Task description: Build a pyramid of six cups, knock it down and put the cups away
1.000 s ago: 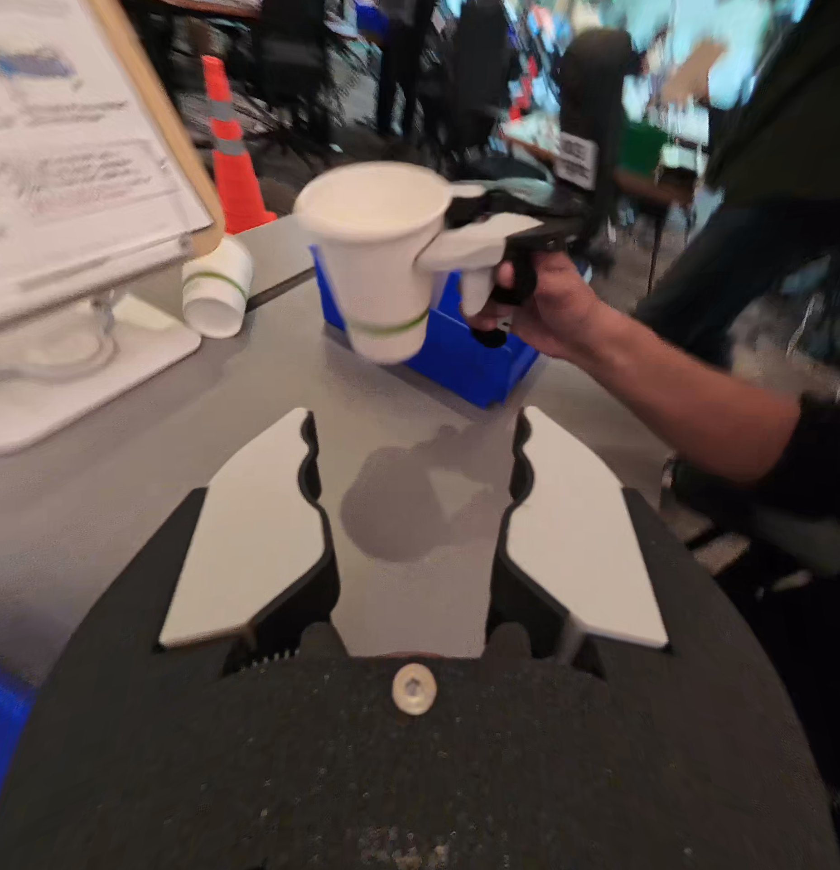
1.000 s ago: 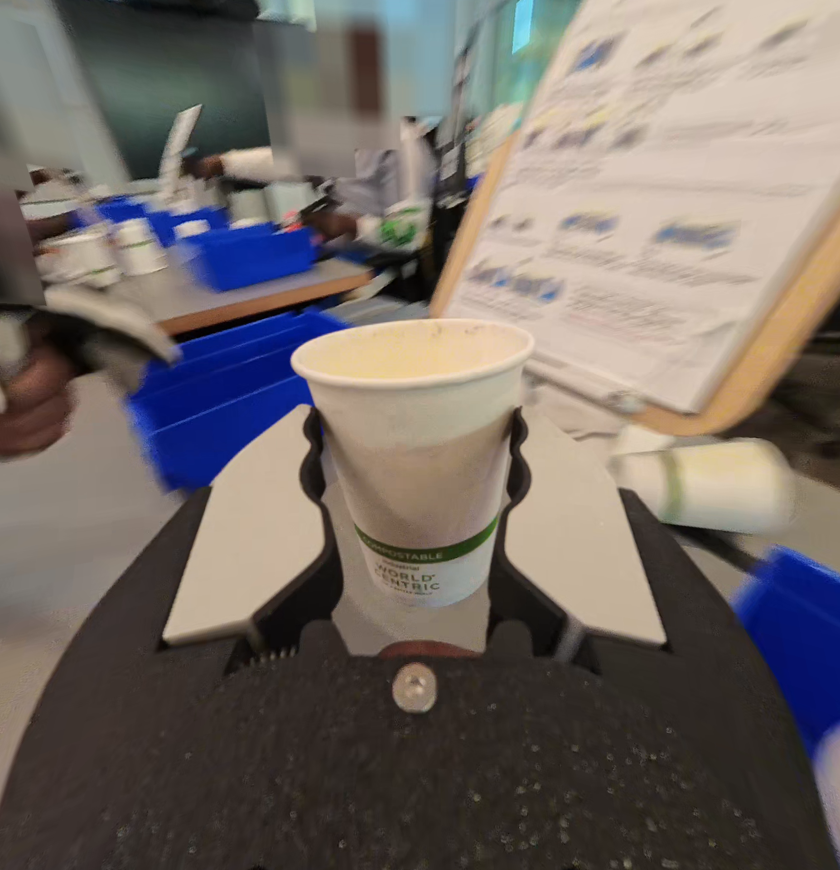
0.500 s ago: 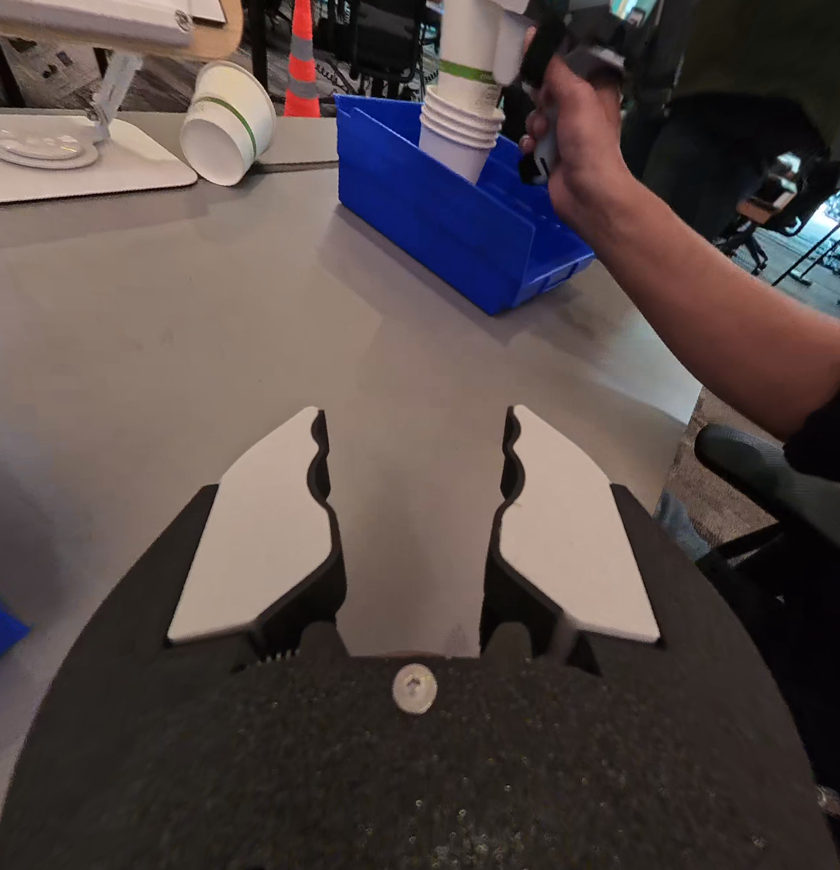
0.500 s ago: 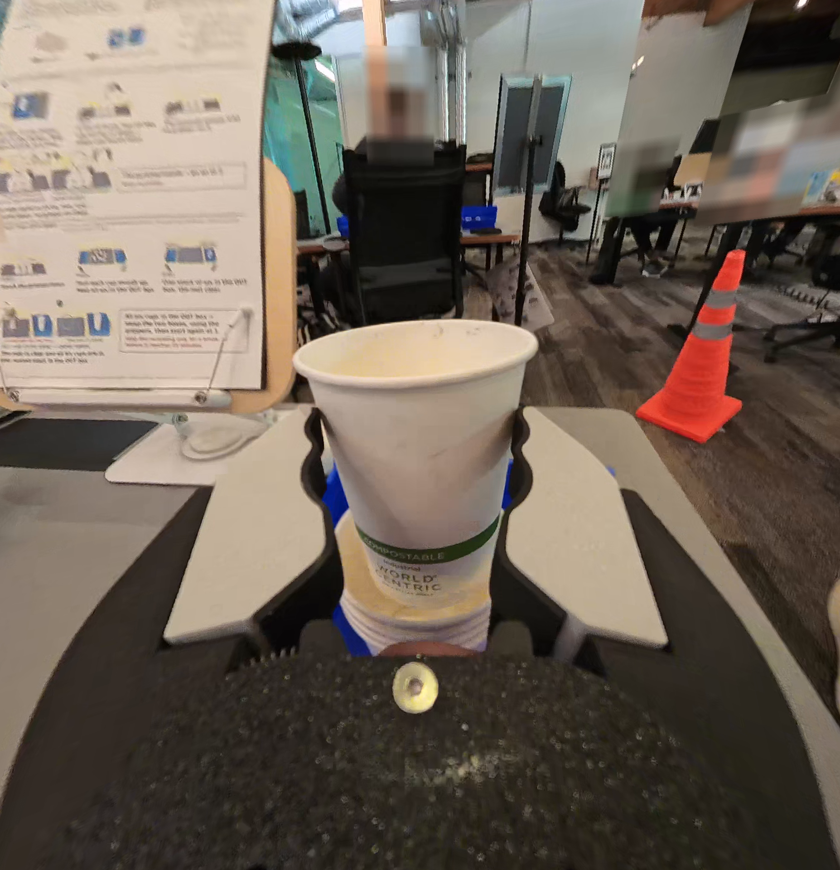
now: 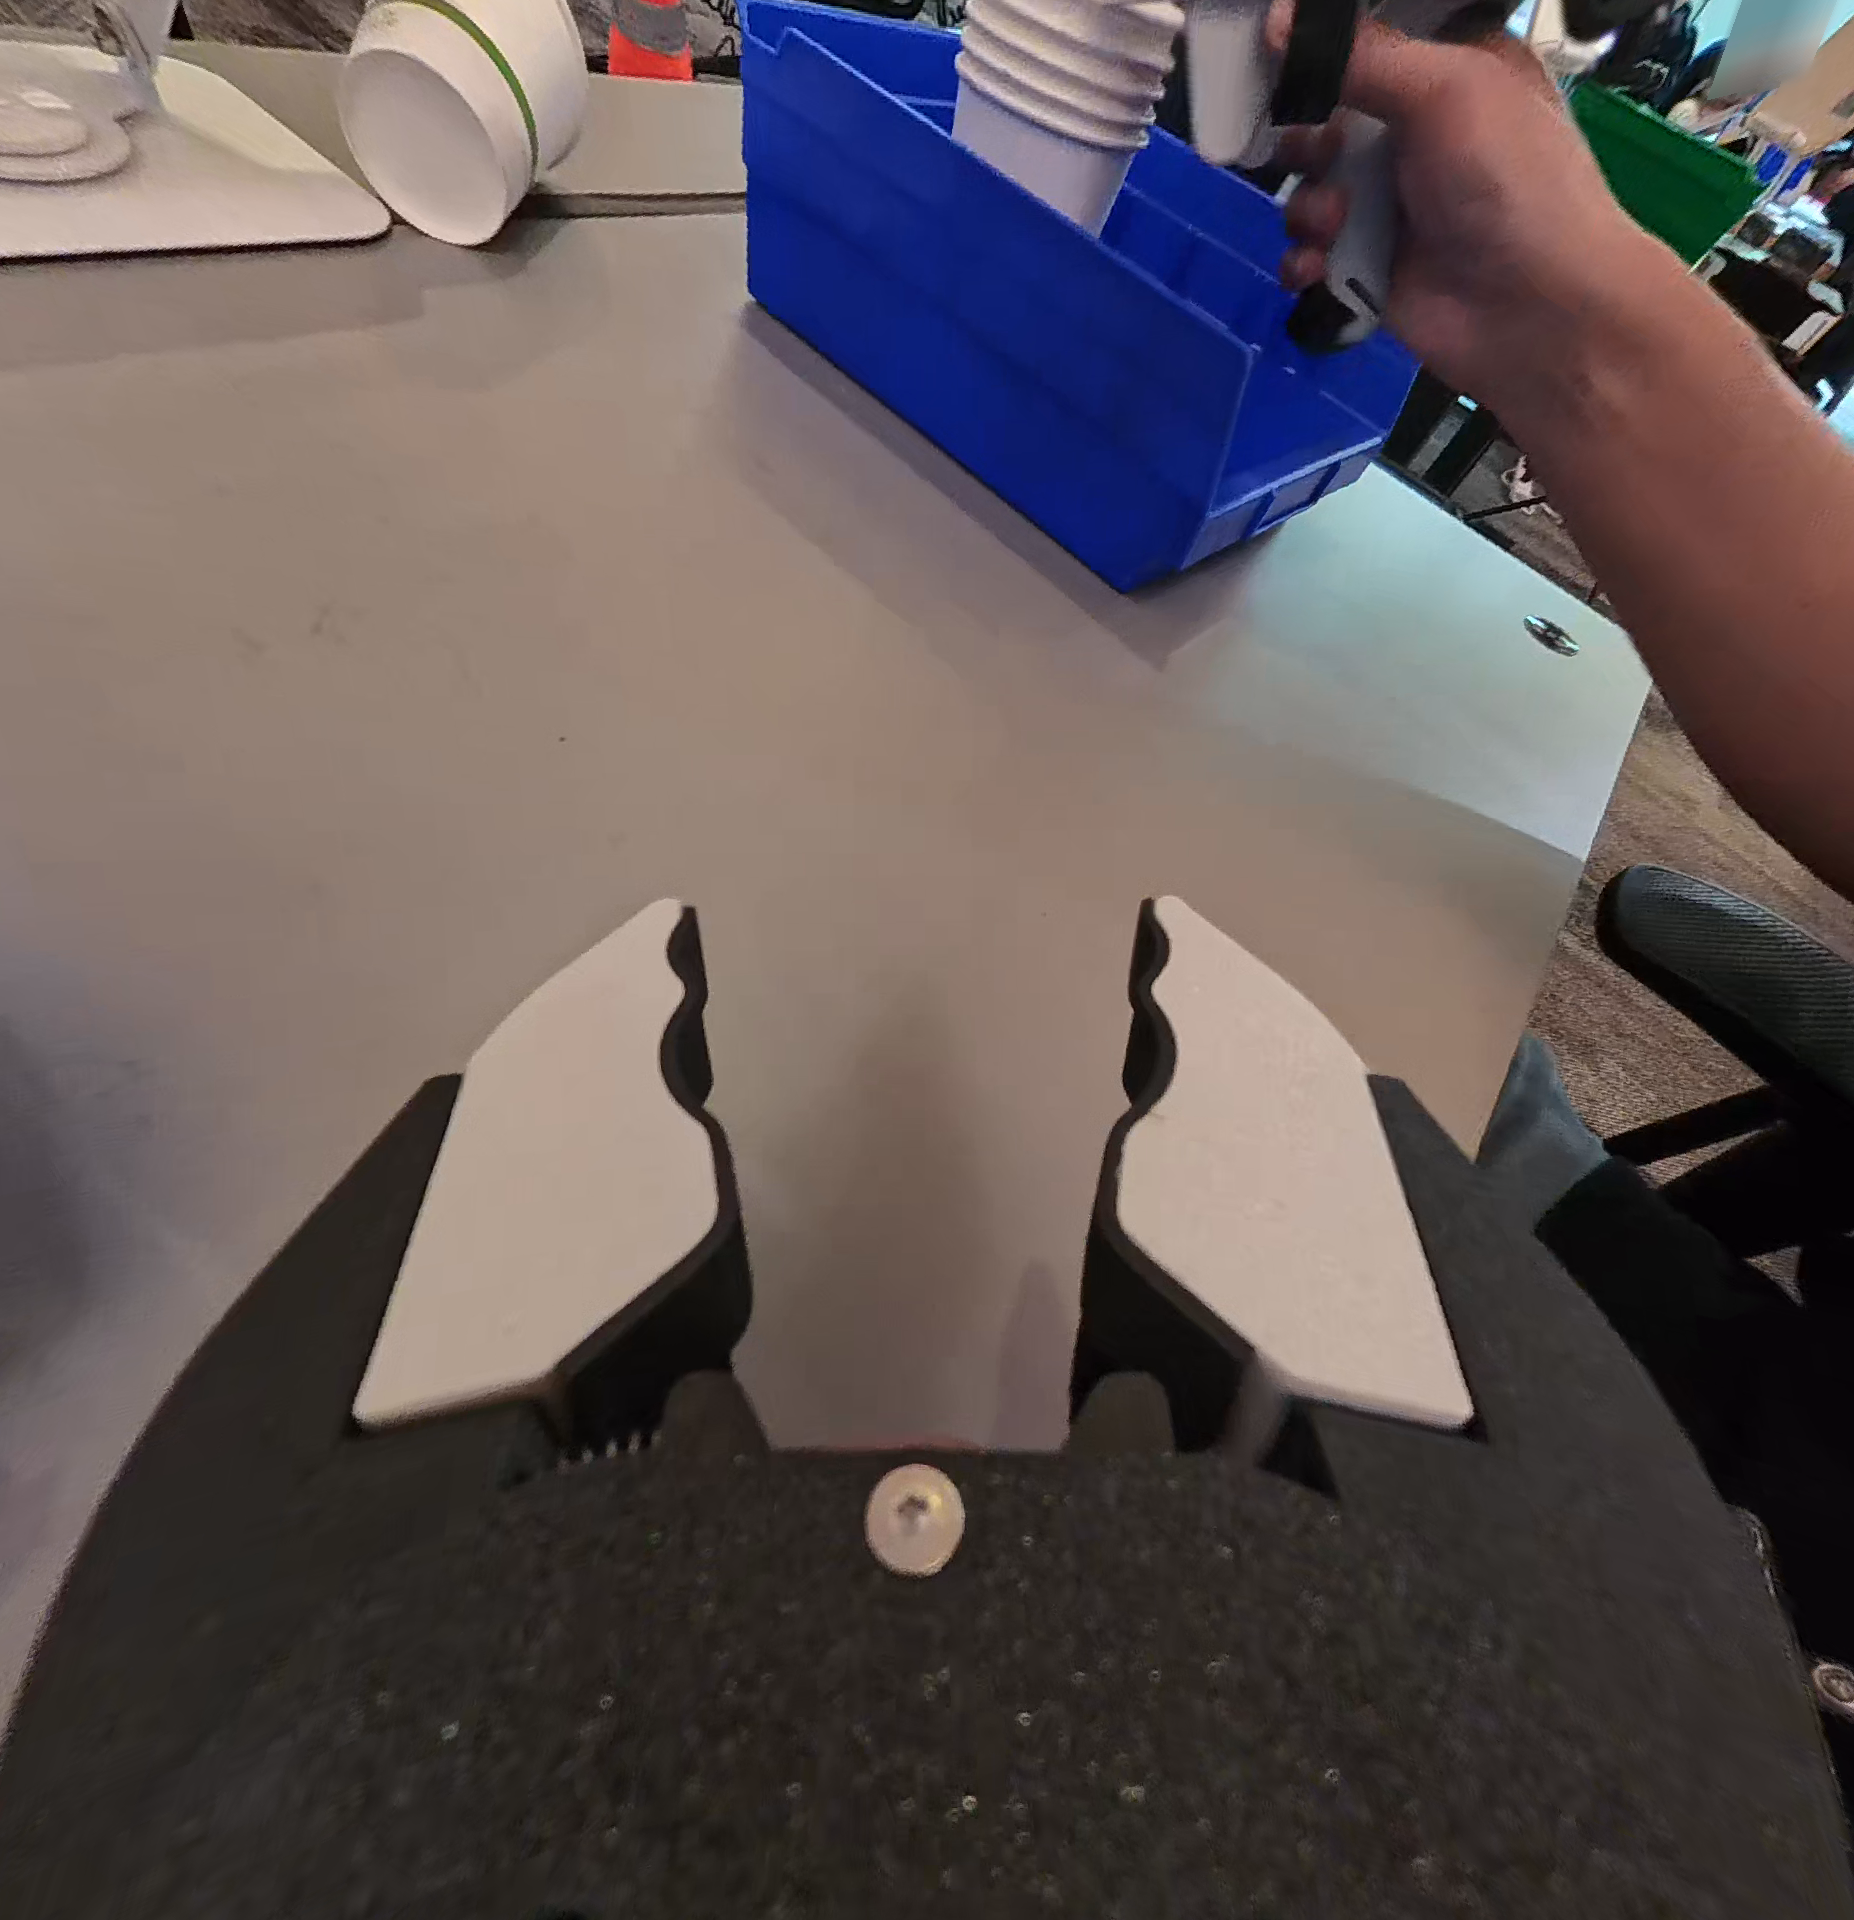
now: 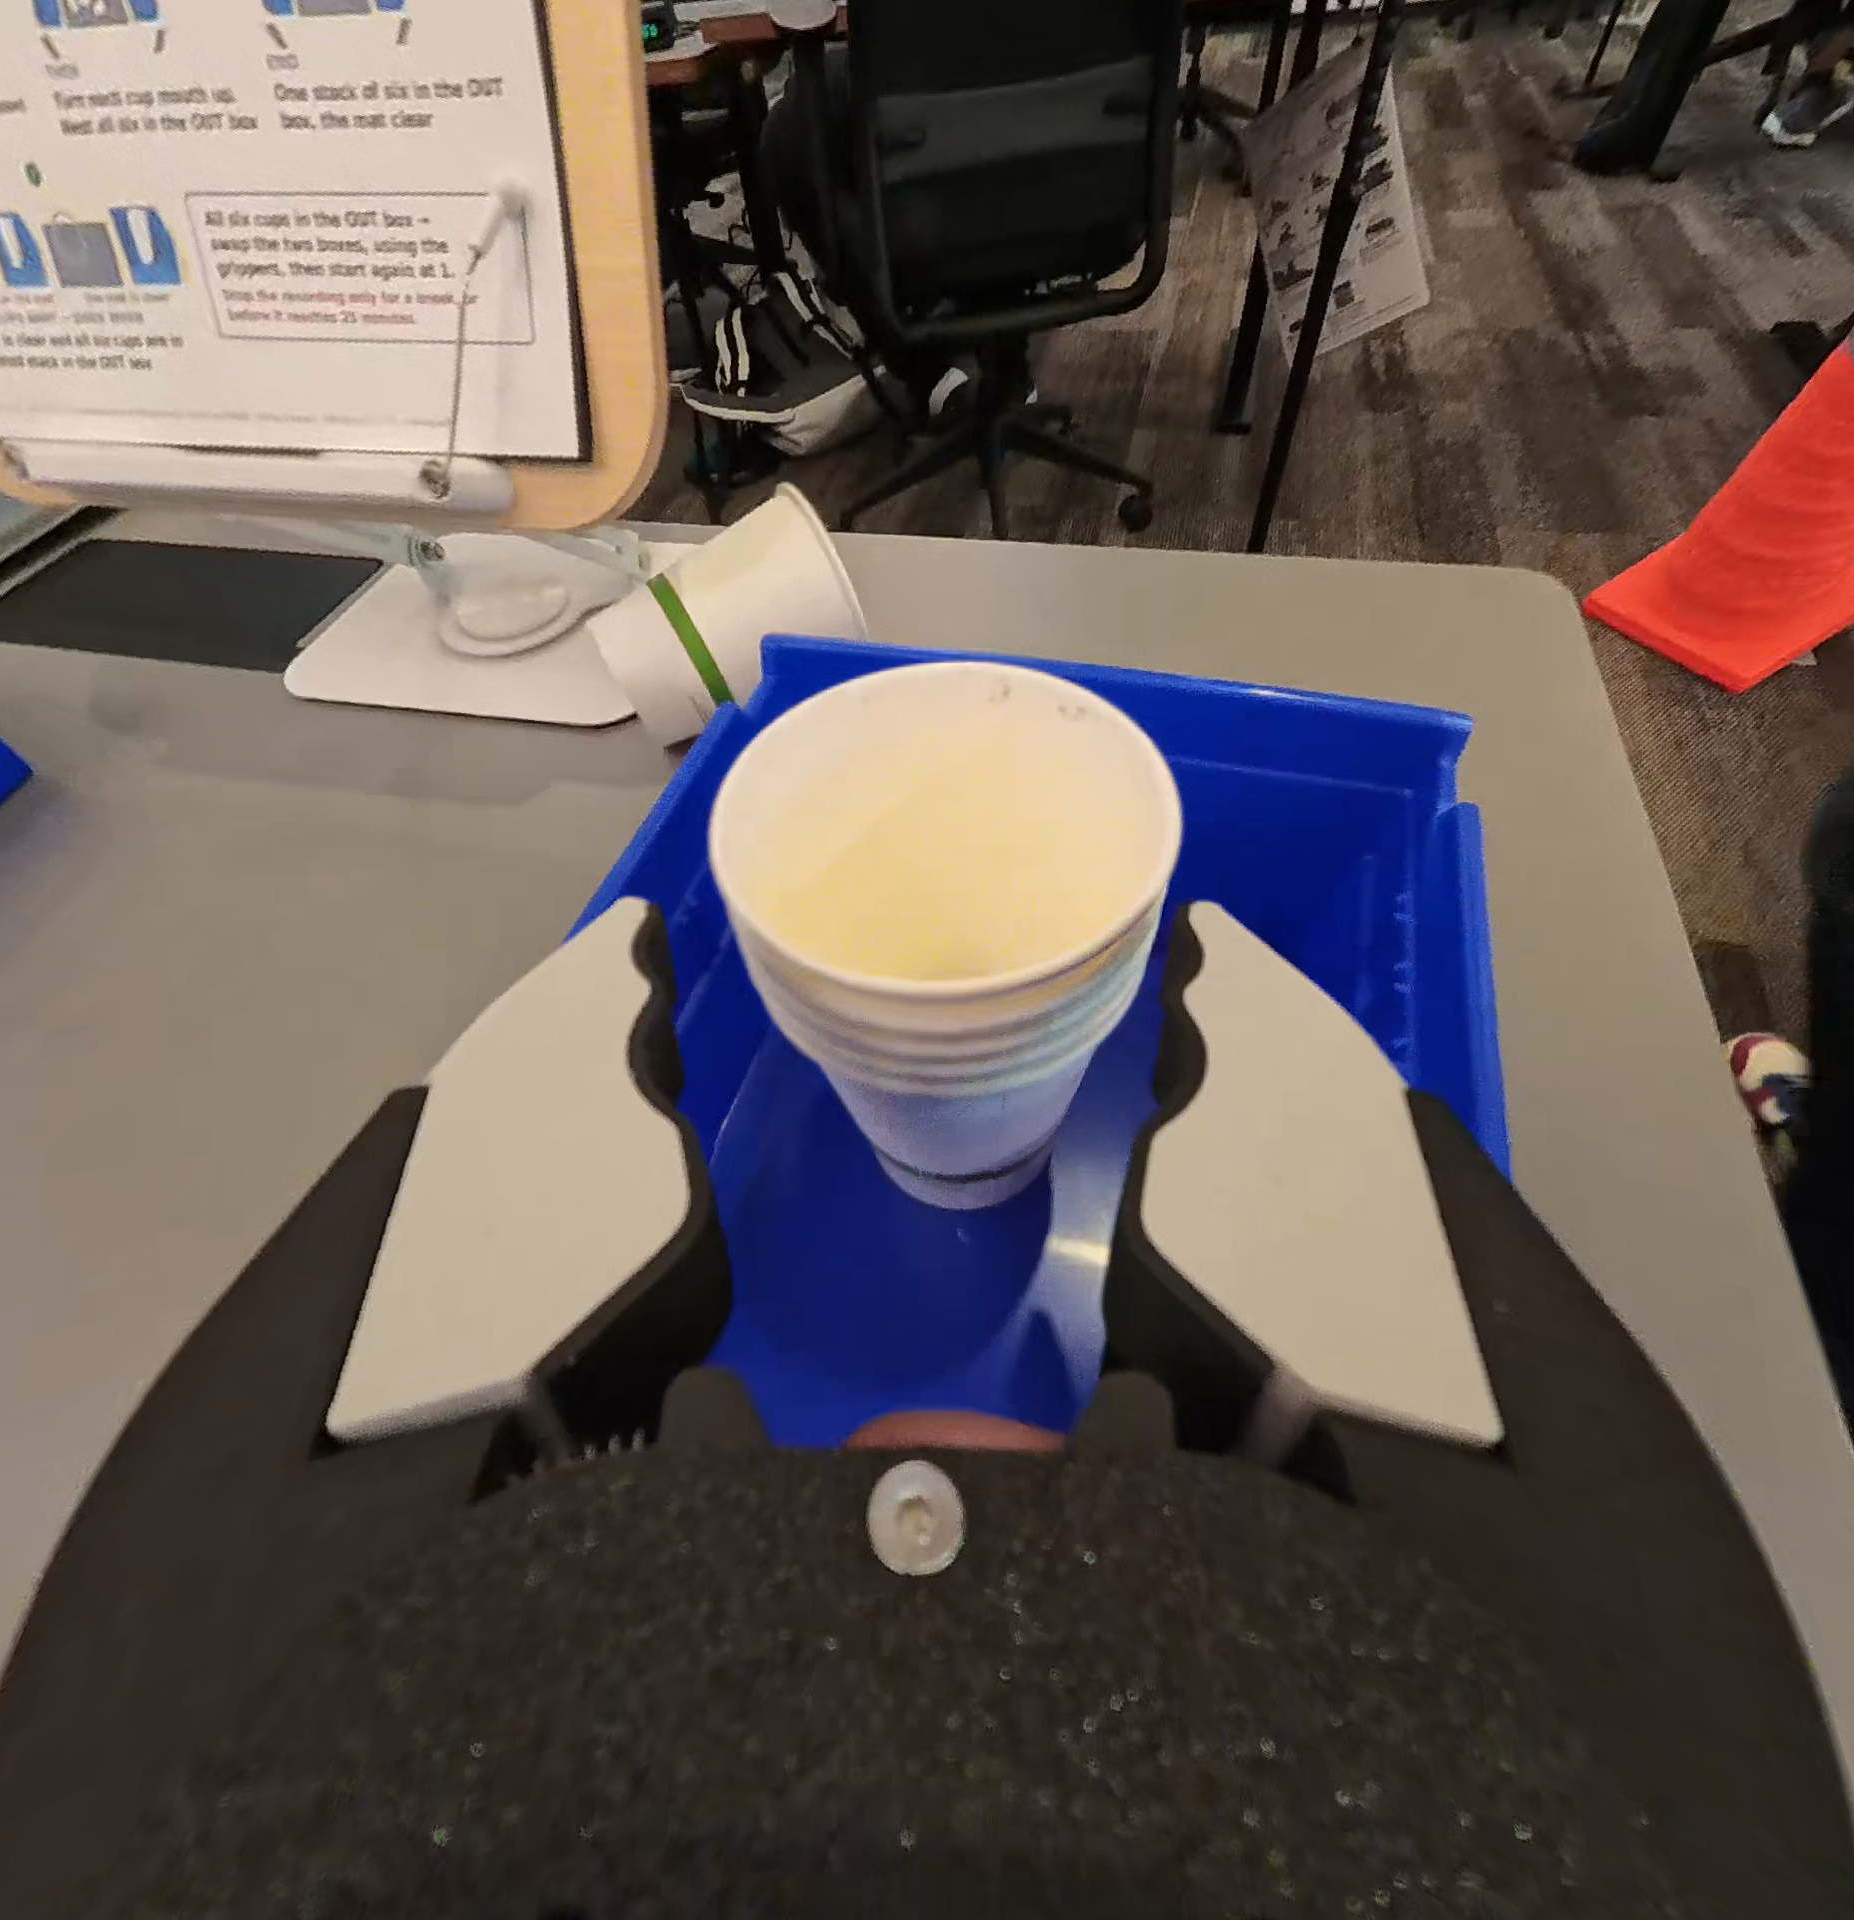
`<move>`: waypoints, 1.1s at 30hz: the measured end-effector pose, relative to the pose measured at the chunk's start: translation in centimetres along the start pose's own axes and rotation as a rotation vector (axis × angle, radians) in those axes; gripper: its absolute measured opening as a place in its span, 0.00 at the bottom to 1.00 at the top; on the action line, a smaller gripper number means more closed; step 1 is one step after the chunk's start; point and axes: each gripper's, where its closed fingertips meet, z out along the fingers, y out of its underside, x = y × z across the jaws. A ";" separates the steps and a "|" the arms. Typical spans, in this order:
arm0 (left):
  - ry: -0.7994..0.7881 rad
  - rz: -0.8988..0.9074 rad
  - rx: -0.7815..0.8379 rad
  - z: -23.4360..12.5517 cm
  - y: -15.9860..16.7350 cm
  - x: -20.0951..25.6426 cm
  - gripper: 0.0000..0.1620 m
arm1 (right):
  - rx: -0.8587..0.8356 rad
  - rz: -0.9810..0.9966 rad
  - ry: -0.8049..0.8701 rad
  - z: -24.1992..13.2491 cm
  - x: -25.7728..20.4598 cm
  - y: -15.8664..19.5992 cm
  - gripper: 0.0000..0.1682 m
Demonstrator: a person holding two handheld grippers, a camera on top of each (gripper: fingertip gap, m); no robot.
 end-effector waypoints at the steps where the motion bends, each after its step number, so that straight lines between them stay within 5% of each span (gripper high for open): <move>1: -0.002 0.000 -0.004 0.0 0.0 -0.1 0.48 | 0.009 -0.019 0.004 -0.7 -0.3 0.1 0.53; 4: 0.000 -0.007 -0.009 -0.1 0.2 -0.1 0.48 | 0.087 -0.035 -0.062 -3.3 -3.4 0.6 0.52; 10: 0.007 -0.005 -0.026 -0.1 0.5 0.0 0.48 | 0.077 -0.099 -0.462 -7.4 -15.0 4.9 0.52; 16: 0.021 -0.002 -0.037 0.0 0.8 0.3 0.47 | 0.135 -0.183 -0.528 -7.6 -14.1 -2.2 0.47; 20: 0.028 -0.007 -0.046 0.2 1.0 0.2 0.47 | 0.057 -0.290 -0.538 -3.4 -11.6 -8.9 0.48; 24: 0.043 -0.004 -0.034 0.2 0.7 0.4 0.47 | -0.114 -0.477 -0.626 3.6 -9.7 -11.9 0.44; 28: 0.089 -0.025 -0.030 0.2 0.7 1.2 0.47 | -0.326 -0.470 -0.835 11.1 -7.7 -11.2 0.41; 33: 0.142 -0.016 -0.069 0.8 1.3 2.0 0.46 | -0.543 -0.348 -0.903 20.0 -3.9 -7.8 0.35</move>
